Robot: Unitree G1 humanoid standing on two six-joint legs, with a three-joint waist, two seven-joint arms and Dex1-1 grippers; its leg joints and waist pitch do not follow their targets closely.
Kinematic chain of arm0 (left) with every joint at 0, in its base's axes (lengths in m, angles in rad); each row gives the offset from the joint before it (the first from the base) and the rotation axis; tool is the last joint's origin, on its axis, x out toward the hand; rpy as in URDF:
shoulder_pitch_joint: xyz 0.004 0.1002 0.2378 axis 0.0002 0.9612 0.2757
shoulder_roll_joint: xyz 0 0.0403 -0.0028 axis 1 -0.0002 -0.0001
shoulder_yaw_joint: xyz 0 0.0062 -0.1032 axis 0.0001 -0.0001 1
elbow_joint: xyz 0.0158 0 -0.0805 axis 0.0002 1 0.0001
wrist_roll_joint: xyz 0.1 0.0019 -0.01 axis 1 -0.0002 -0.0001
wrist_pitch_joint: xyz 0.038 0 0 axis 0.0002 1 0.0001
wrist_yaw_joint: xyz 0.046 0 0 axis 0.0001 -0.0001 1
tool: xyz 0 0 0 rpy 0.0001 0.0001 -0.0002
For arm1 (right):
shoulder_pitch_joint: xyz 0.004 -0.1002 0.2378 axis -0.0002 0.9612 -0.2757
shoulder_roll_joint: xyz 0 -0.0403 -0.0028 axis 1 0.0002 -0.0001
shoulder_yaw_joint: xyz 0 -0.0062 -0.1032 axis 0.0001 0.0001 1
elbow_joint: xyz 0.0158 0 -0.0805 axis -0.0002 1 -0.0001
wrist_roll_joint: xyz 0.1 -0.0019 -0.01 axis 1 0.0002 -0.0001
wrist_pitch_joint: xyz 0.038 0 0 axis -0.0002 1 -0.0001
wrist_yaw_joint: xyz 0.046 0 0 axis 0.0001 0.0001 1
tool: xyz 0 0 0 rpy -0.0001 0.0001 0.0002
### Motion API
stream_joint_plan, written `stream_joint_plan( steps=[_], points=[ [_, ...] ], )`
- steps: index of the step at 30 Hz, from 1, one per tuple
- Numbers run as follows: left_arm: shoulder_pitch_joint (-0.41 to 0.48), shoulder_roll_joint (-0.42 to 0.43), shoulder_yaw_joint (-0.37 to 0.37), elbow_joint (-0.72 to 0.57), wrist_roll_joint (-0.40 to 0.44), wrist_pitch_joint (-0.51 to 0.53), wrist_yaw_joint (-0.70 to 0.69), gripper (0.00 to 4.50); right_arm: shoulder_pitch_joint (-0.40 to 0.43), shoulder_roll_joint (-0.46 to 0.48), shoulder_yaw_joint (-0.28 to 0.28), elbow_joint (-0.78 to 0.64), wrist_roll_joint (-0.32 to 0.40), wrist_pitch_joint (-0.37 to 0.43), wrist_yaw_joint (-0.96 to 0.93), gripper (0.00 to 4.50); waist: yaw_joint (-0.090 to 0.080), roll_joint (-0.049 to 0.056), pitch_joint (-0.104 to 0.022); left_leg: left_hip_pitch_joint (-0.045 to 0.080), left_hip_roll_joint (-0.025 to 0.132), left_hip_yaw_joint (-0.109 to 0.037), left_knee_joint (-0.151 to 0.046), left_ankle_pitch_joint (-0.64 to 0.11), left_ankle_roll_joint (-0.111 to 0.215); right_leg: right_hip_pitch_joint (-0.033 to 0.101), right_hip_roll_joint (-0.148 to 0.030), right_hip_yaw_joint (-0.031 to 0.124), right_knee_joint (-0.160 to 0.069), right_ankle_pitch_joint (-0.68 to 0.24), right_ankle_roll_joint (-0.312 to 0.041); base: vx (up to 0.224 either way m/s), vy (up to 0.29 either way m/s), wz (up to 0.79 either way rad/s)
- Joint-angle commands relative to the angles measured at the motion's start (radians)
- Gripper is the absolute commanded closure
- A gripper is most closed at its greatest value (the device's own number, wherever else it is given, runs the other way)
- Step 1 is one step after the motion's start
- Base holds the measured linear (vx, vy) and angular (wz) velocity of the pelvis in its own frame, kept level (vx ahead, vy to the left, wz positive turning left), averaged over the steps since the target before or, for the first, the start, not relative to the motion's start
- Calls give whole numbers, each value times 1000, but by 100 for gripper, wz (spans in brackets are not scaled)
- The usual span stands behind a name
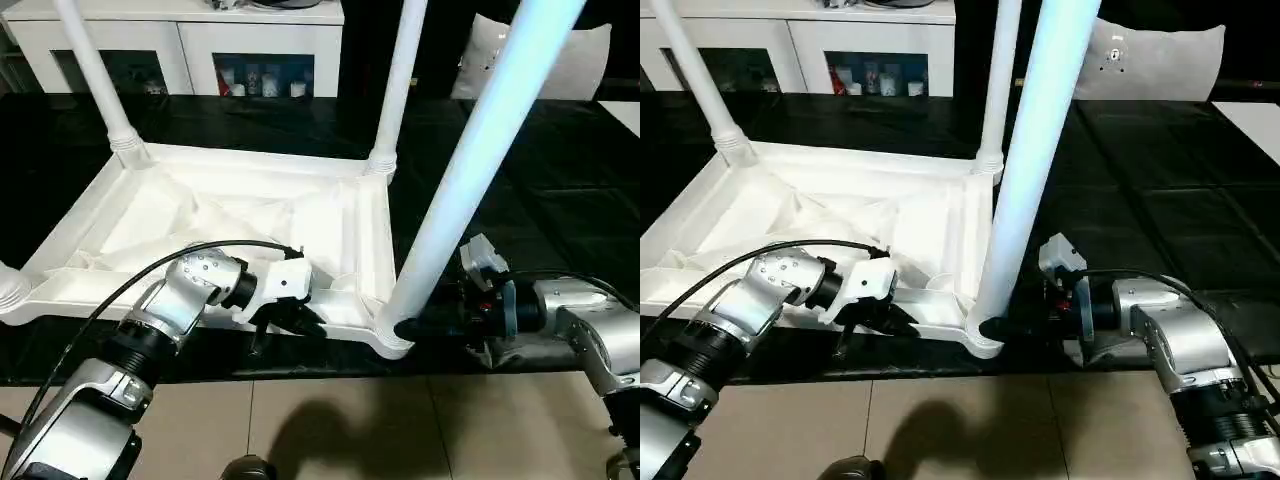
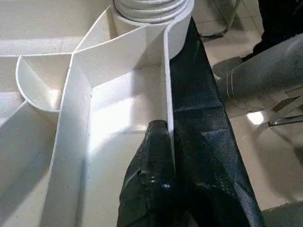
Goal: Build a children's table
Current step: Rotate leg to tighten
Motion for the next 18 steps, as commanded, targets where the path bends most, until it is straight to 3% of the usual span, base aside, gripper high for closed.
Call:
stream_joint_plan(
  steps=[1, 7, 9, 10, 12, 15, 16, 17, 18],
  points=[
    [-27, -1, -24, -2, 3, -31, -25, 450, -9, -6, 16, -7, 13, 10, 28, 191, -4, -13, -69, 23, 43, -4, -57, -144, 70, 40, -58, 40, -60, -51, -262, 0, 0, 0],
    [-18, -10, -12, -4, -6, -13, -24, 450, 4, 4, 11, -27, 37, 37, 19, 234, 2, -14, -68, 25, 44, -3, -57, -153, 65, 39, -58, 41, -61, -67, -261, 0, 0, 0],
    [-12, -23, 0, -19, -16, 25, -4, 450, 10, 20, 0, -44, 50, 67, -13, 238, 2, -14, -67, 25, 43, -3, -58, -150, 63, 39, -58, 41, -61, -69, -260, 0, 0, 0],
    [-13, -36, 10, -28, -10, 74, 40, 450, 10, 37, -14, -57, 56, 96, -59, 240, 1, -8, -66, 25, 44, -3, -59, -150, 59, 39, -58, 42, -60, -68, -262, 0, 0, 0],
    [-16, -58, 25, -34, -7, 128, 96, 450, 7, 63, -32, -68, 57, 127, -125, 241, -1, -12, -63, 25, 42, -4, -61, -168, 49, 36, -57, 42, -65, -104, -256, 0, 0, 0],
    [-22, -110, 47, -50, -3, 221, 197, 450, -14, 127, -47, -50, 7, 147, -278, 242, -12, -13, -58, 27, 40, -8, -67, -236, 4, 33, -60, 44, -76, -234, -226, 0, 0, 0],
    [-22, -114, 48, -50, -3, 226, 203, 450, -16, 132, -48, -47, 4, 149, -288, 242, -14, -13, -58, 27, 40, -9, -69, -247, -2, 32, -61, 44, -80, -255, -219, 0, 0, 0],
    [-25, -177, 73, -58, -3, 304, 306, 450, -42, 207, -72, -8, -44, 174, -455, 244, -24, -12, -57, 24, 40, -10, -71, -249, -14, 34, -60, 45, -77, -255, -211, 0, 0, 0],
    [-25, -177, 73, -58, -3, 304, 306, 450, -42, 207, -72, -8, -44, 174, -455, 246, -31, -12, -57, 23, 38, -11, -72, -250, -20, 32, -57, 44, -75, -249, -214, 0, 0, 0]
  ],
)
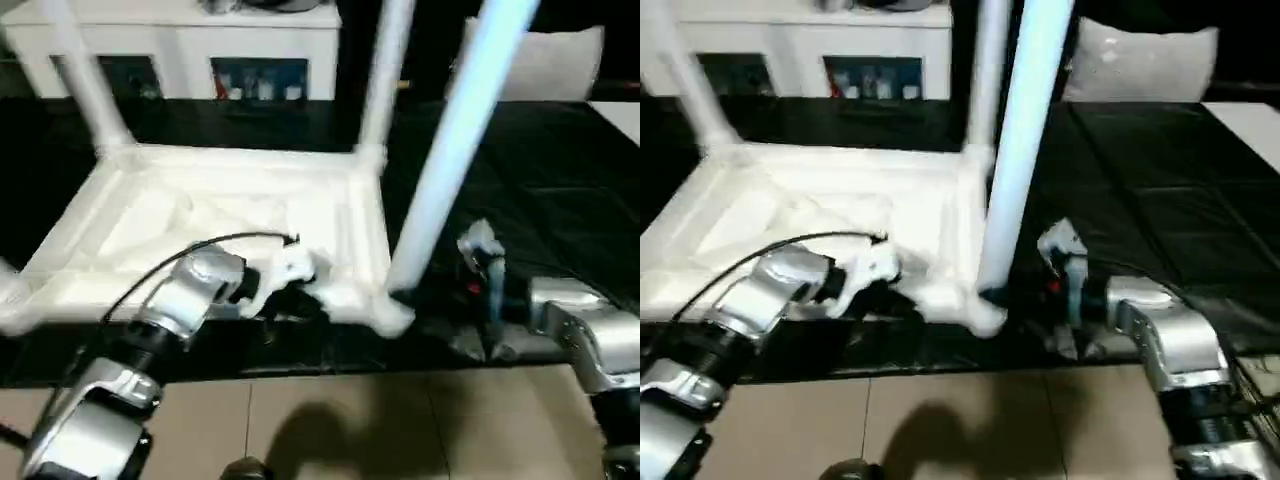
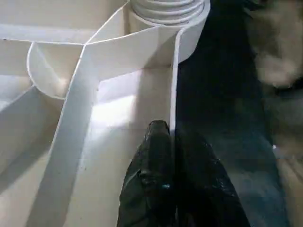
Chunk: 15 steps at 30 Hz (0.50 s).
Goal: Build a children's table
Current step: Rotate leg to tighten
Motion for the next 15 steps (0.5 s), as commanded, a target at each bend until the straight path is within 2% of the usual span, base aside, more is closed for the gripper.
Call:
stream_joint_plan(
  steps=[1, 2, 3, 4, 6, 7, 8, 9, 11, 12, 15],
  points=[
    [-19, -78, 8, -42, -38, 44, 82, 450, -23, 53, 36, 18, -8, 36, -89, 247, -7, -14, -59, 17, 35, -13, -77, -242, -20, 36, -57, 38, -87, -240, -210, 0, 0, 0],
    [-27, -127, 22, -37, -26, 85, 166, 450, -41, 109, 8, 48, -35, 44, -212, 249, -10, -13, -61, 16, 35, -12, -75, -232, -18, 36, -57, 40, -86, -224, -211, 0, 0, 0],
    [-33, -158, 32, -32, -17, 110, 222, 450, -52, 140, -8, 69, -50, 42, -280, 249, -18, -11, -59, 18, 34, -10, -75, -232, -16, 30, -55, 41, -87, -208, -218, 0, 0, 0],
    [-40, -191, 39, -30, -6, 137, 281, 450, -60, 170, -21, 85, -67, 37, -346, 251, -20, -14, -60, 16, 31, -10, -72, -231, -16, 33, -55, 40, -88, -212, -216, 0, 0, 0],
    [-47, -224, 48, -26, -2, 156, 332, 450, -68, 196, -33, 104, -81, 16, -404, 251, -21, -14, -65, 16, 30, -7, -67, -195, 1, 37, -55, 41, -89, -181, -211, 0, 0, 0],
    [-47, -224, 48, -26, -2, 156, 332, 450, -68, 196, -33, 104, -81, 16, -404, 251, -20, -14, -66, 15, 30, -8, -67, -184, 6, 38, -55, 41, -88, -167, -211, 0, 0, 0],
    [-52, -246, 56, -26, 0, 169, 364, 450, -71, 210, -38, 114, -89, -7, -435, 218, -18, -14, -69, 12, 27, -7, -66, -158, 19, 43, -52, 39, -85, -128, -210, 0, 0, 0],
    [-56, -257, 55, -25, 4, 168, 377, 450, -70, 218, -42, 115, -83, -19, -437, 198, -19, -10, -70, 13, 29, -7, -65, -145, 27, 42, -52, 39, -84, -91, -216, 0, 0, 0],
    [-58, -262, 53, -28, 9, 167, 381, 450, -69, 227, -52, 113, -74, -29, -434, 175, -18, -10, -72, 10, 28, -7, -63, -121, 47, 46, -49, 38, -78, -37, -227, 0, 0, 0],
    [-57, -258, 49, -34, 15, 169, 377, 450, -64, 232, -59, 103, -64, -25, -423, 175, -17, -5, -74, 12, 28, -7, -63, -120, 50, 46, -49, 37, -78, -30, -230, 0, 0, 0],
    [-49, -223, 38, -46, 22, 142, 341, 450, -43, 213, -57, 67, -50, -35, -363, 137, -17, -6, -74, 13, 30, -7, -64, -128, 56, 48, -50, 36, -79, -24, -238, 0, 0, 0]
  ],
)
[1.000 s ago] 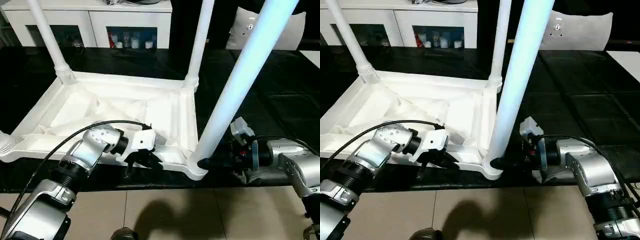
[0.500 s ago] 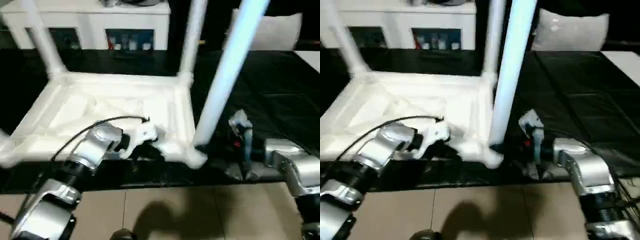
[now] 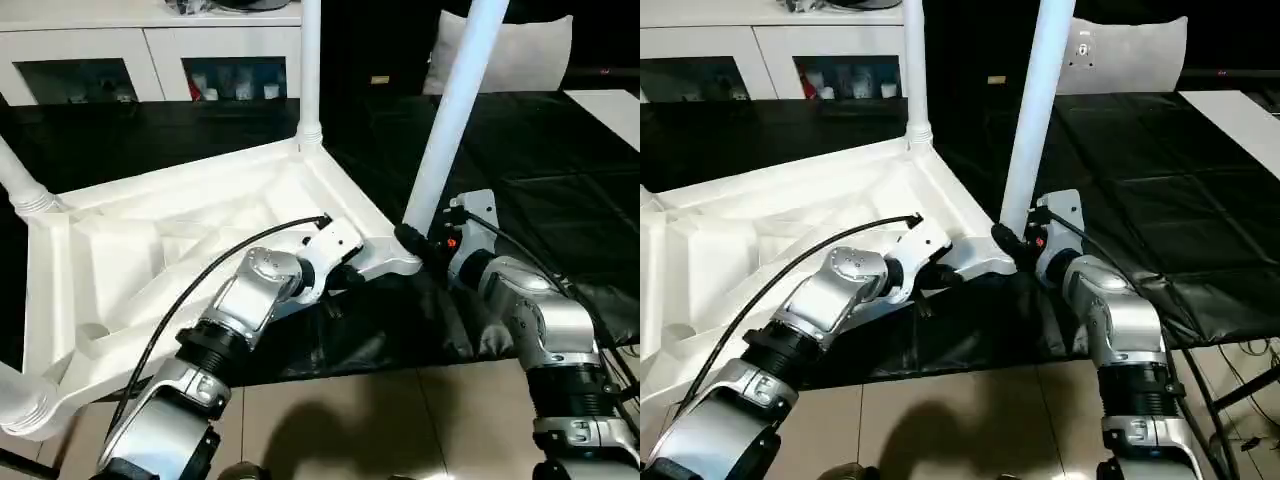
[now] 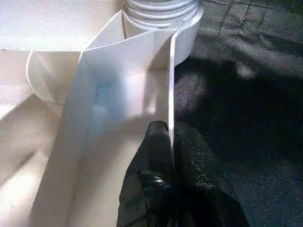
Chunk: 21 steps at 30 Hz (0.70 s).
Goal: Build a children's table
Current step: Rotate leg to tighten
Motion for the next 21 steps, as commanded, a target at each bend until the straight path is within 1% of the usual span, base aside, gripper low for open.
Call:
stream_joint_plan(
  steps=[1, 2, 3, 4, 5, 6, 7, 8, 9, 11, 12, 13, 14, 15, 16, 17, 18, 19, 20, 21],
  points=[
    [-12, -2, 0, -49, -24, -65, -32, 450, 34, 4, 45, -26, 34, 11, 95, 129, 7, -10, -71, 15, 31, -8, -56, -134, 57, 50, -51, 38, -71, -26, -236, 0, 0, 0],
    [-10, 4, -1, -52, -24, -67, -35, 450, 38, -1, 47, -31, 37, 5, 102, 117, 7, -10, -71, 15, 31, -8, -56, -134, 57, 50, -51, 38, -71, -26, -236, 0, 0, 0],
    [-8, 7, -1, -55, -24, -67, -37, 450, 41, -5, 49, -35, 39, 2, 105, 105, 8, -7, -72, 16, 31, -8, -56, -129, 60, 50, -52, 38, -69, -15, -239, 0, 0, 0],
    [-3, 31, -10, -55, -24, -88, -63, 450, 50, -35, 60, -41, 43, -14, 143, 97, 8, -10, -72, 16, 31, -7, -55, -124, 61, 50, -51, 37, -69, -8, -243, 0, 0, 0],
    [2, 53, -17, -55, -24, -104, -88, 450, 59, -65, 69, -47, 47, -23, 182, 91, 12, -9, -73, 15, 30, -9, -54, -126, 62, 52, -52, 37, -70, -12, -239, 0, 0, 0],
    [3, 54, -17, -55, -23, -105, -89, 450, 60, -67, 69, -48, 48, -24, 183, 84, 13, -10, -71, 15, 32, -6, -54, -129, 67, 52, -53, 39, -69, -8, -241, 0, 0, 0],
    [7, 73, -23, -55, -24, -119, -111, 450, 66, -91, 76, -53, 51, -31, 217, 72, 12, -9, -72, 14, 32, -7, -55, -125, 68, 53, -52, 38, -68, -4, -241, 0, 0, 0],
    [11, 95, -29, -53, -25, -141, -144, 450, 74, -123, 84, -62, 54, -42, 266, 60, 15, -9, -72, 16, 32, -8, -54, -126, 68, 51, -52, 37, -69, -5, -239, 0, 0, 0],
    [13, 116, -37, -49, -25, -171, -175, 450, 79, -154, 92, -64, 54, -54, 315, 52, 17, -10, -70, 16, 33, -8, -54, -133, 71, 53, -53, 37, -70, -15, -240, 0, 0, 0],
    [15, 153, -51, -41, -22, -217, -229, 450, 90, -208, 110, -75, 53, -71, 399, 38, 17, -8, -71, 16, 34, -8, -53, -133, 74, 51, -52, 37, -67, -5, -246, 0, 0, 0],
    [14, 170, -59, -36, -20, -246, -258, 450, 93, -234, 121, -78, 48, -79, 436, 21, 19, -9, -70, 17, 35, -7, -54, -137, 76, 50, -51, 37, -68, -7, -248, 0, 0, 0],
    [14, 182, -64, -34, -22, -267, -282, 450, 95, -251, 128, -79, 43, -89, 462, 21, 21, -9, -68, 18, 36, -8, -54, -142, 76, 49, -52, 37, -69, -14, -249, 0, 0, 0],
    [15, 197, -72, -36, -25, -280, -316, 450, 96, -268, 134, -76, 33, -112, 487, 13, 23, -8, -69, 19, 38, -7, -55, -145, 75, 48, -53, 38, -67, -16, -250, 0, 0, 0],
    [15, 207, -77, -37, -29, -287, -336, 450, 95, -279, 138, -72, 30, -129, 501, 5, 22, -8, -69, 19, 38, -6, -54, -145, 73, 47, -52, 38, -66, -11, -255, 0, 0, 0],
    [15, 207, -77, -37, -29, -287, -336, 450, 95, -279, 138, -72, 30, -129, 501, 5, 24, -7, -69, 21, 38, -6, -54, -146, 73, 45, -53, 38, -65, -11, -259, 0, 0, 0],
    [15, 220, -84, -36, -33, -311, -364, 450, 94, -294, 145, -69, 35, -144, 536, 5, 27, -10, -69, 20, 39, -6, -53, -144, 76, 46, -54, 38, -63, -9, -264, 0, 0, 0],
    [14, 233, -90, -33, -33, -333, -389, 450, 93, -311, 154, -70, 45, -149, 574, 5, 30, -8, -70, 21, 39, -6, -53, -142, 79, 45, -53, 38, -62, -5, -265, 0, 0, 0],
    [13, 246, -97, -31, -34, -356, -418, 450, 93, -326, 164, -73, 55, -155, 614, 5, 34, -9, -69, 21, 40, -5, -52, -143, 82, 45, -53, 37, -62, -5, -268, 0, 0, 0],
    [12, 267, -107, -29, -40, -385, -476, 450, 87, -347, 177, -75, 79, -144, 683, 5, 35, -16, -68, 21, 40, -4, -52, -142, 86, 46, -53, 37, -63, -6, -268, 0, 0, 0],
    [13, 274, -111, -33, -45, -391, -499, 450, 84, -353, 181, -76, 87, -138, 704, 32, 41, -11, -69, 20, 42, -5, -52, -137, 89, 46, -54, 37, -59, -5, -269, 0, 0, 0]
  ],
)
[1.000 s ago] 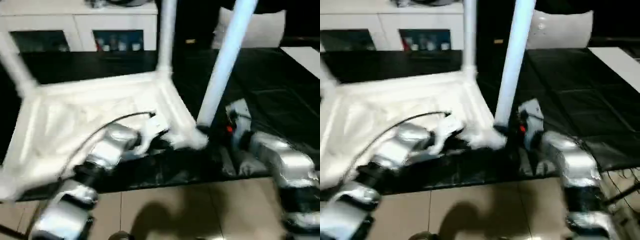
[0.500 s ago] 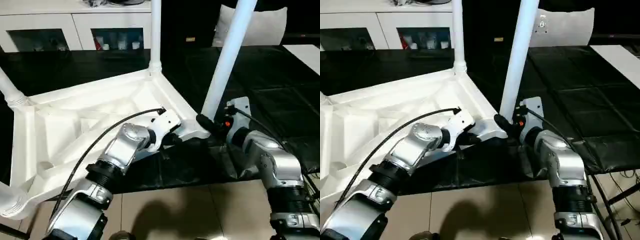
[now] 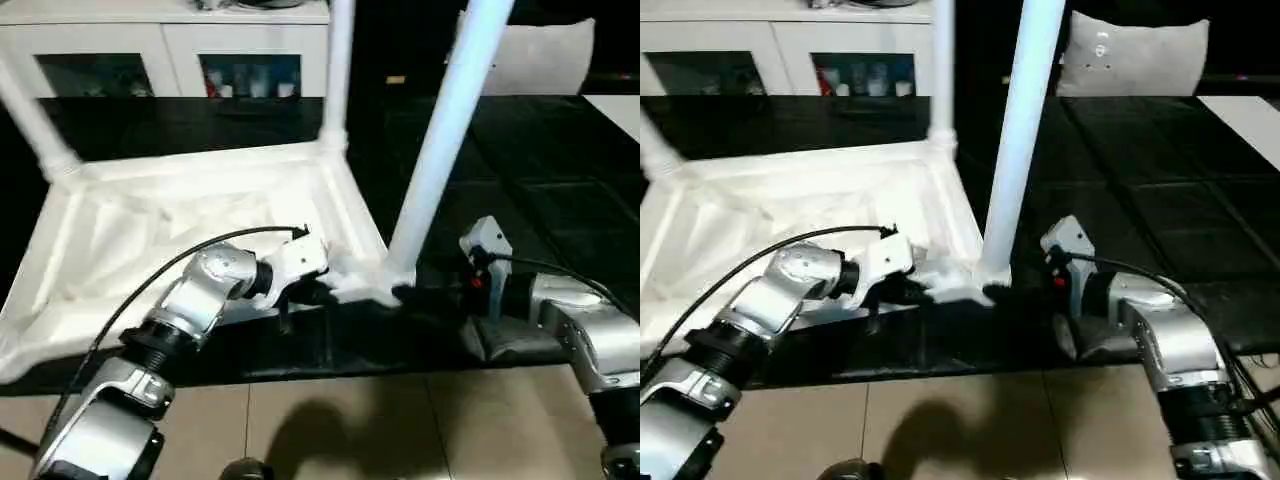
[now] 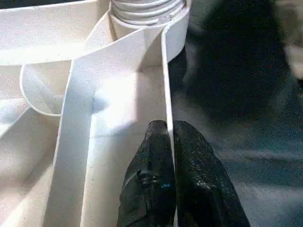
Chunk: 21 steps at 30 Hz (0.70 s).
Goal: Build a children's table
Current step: Rotate leg to tighten
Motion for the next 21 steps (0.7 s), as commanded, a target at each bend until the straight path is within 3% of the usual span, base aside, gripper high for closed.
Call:
stream_joint_plan(
  steps=[1, 7, 21],
  points=[
    [-17, 12, -31, -29, -15, -55, -90, 450, -13, -20, 11, -24, 31, 7, 71, 32, 0, -8, -72, 24, 42, -4, -52, -135, 89, 45, -54, 39, -58, -3, -269, 0, 0, 0],
    [-10, 40, -53, -48, -31, -84, -172, 450, -23, -41, 45, -14, 45, 12, 156, 79, 9, -16, -68, 25, 44, -4, -55, -150, 78, 40, -57, 39, -58, -44, -271, 0, 0, 0],
    [0, 38, -53, -38, -37, -104, -181, 450, -8, -45, 66, -26, 54, 33, 195, 201, 20, -15, -66, 25, 43, -5, -57, -178, 50, 37, -59, 42, -63, -111, -247, 0, 0, 0]
  ],
)
